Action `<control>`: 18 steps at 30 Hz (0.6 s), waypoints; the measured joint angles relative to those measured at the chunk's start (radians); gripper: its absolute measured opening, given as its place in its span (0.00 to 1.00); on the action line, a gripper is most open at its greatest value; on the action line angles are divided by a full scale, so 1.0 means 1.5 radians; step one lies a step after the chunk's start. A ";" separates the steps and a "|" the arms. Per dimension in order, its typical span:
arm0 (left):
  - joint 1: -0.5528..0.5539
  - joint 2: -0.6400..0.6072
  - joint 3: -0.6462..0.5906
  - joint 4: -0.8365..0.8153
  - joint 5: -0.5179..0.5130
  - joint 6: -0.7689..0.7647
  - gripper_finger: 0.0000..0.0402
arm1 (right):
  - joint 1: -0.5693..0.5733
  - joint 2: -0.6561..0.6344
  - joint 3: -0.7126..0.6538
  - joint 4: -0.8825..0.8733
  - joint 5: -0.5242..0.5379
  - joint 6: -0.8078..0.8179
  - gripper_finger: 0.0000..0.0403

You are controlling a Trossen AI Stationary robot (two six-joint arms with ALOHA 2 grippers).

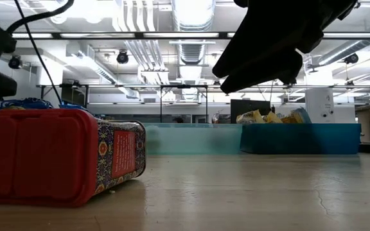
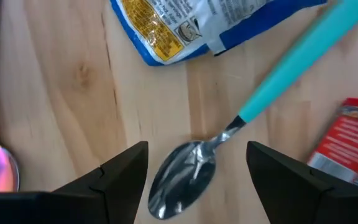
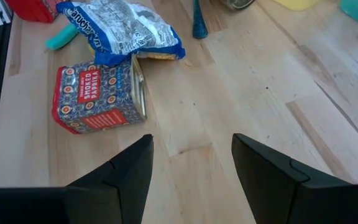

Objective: Pick & Place Food Item
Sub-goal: Put the blue spoon into the yellow bin

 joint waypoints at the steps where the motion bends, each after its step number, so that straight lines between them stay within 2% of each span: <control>1: -0.001 0.011 0.004 0.000 0.000 0.007 0.70 | 0.001 0.000 0.000 0.000 0.000 0.000 0.53; 10: -0.001 0.099 0.053 -0.005 0.000 0.070 0.70 | 0.004 -0.001 -0.002 -0.001 0.000 0.001 0.53; 18: -0.014 0.111 0.066 0.010 0.000 0.070 0.70 | 0.011 -0.001 -0.003 -0.002 -0.003 0.003 0.53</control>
